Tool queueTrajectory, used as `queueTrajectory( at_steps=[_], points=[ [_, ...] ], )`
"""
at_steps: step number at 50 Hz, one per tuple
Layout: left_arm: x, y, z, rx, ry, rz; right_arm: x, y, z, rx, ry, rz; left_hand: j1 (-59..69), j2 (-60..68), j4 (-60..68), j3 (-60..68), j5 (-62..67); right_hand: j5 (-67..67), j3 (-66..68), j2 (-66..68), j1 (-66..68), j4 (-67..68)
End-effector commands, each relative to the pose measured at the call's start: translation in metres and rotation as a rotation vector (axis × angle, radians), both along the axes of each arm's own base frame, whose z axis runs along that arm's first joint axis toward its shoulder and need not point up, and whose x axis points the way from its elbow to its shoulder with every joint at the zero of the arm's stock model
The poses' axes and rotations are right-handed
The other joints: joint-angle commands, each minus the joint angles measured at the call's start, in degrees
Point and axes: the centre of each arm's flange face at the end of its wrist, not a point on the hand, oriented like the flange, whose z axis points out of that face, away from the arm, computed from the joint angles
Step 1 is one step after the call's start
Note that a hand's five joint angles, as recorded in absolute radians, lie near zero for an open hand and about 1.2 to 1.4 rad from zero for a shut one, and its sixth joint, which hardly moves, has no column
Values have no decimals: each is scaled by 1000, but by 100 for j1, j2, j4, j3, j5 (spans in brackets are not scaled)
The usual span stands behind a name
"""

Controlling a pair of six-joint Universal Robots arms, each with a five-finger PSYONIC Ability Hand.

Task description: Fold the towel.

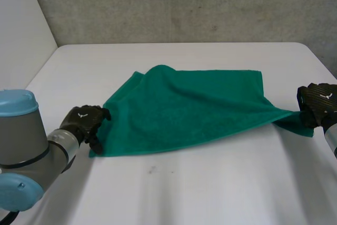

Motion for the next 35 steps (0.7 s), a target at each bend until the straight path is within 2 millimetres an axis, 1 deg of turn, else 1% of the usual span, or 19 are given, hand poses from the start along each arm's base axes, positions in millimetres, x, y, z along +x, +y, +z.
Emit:
queueTrajectory(
  at_steps=[1,2,10,13,23,25,35],
  points=[
    [-1,-2,-17,25,-57,-20,1,1,-1,4,0,7,119,223,273,213,291,1373,1241,1246,2375,1185],
    [-1,-2,-20,28,-74,-27,1,1,-1,4,0,7,103,206,256,196,274,1373,1241,1246,2375,1185],
    [-2,-2,-29,40,-94,-39,2,2,-2,8,3,9,203,307,356,296,375,1373,1241,1246,2375,1185],
    [-3,-3,-29,34,-91,-43,2,3,-2,8,2,11,421,525,575,515,593,1373,1241,1246,2375,1185],
    [-7,-17,-31,-7,-75,-36,3,4,-3,13,4,13,1111,1215,1264,1204,1283,1373,1241,1246,2375,1185],
    [-8,-22,-29,-29,-69,-30,3,4,-4,14,4,13,1296,1400,1449,1389,1468,1373,1241,1246,2375,1185],
    [-12,-33,-26,-58,-57,-28,4,5,-4,17,4,16,1397,1501,1551,1491,1569,1373,1241,1246,2375,1185]
  ],
)
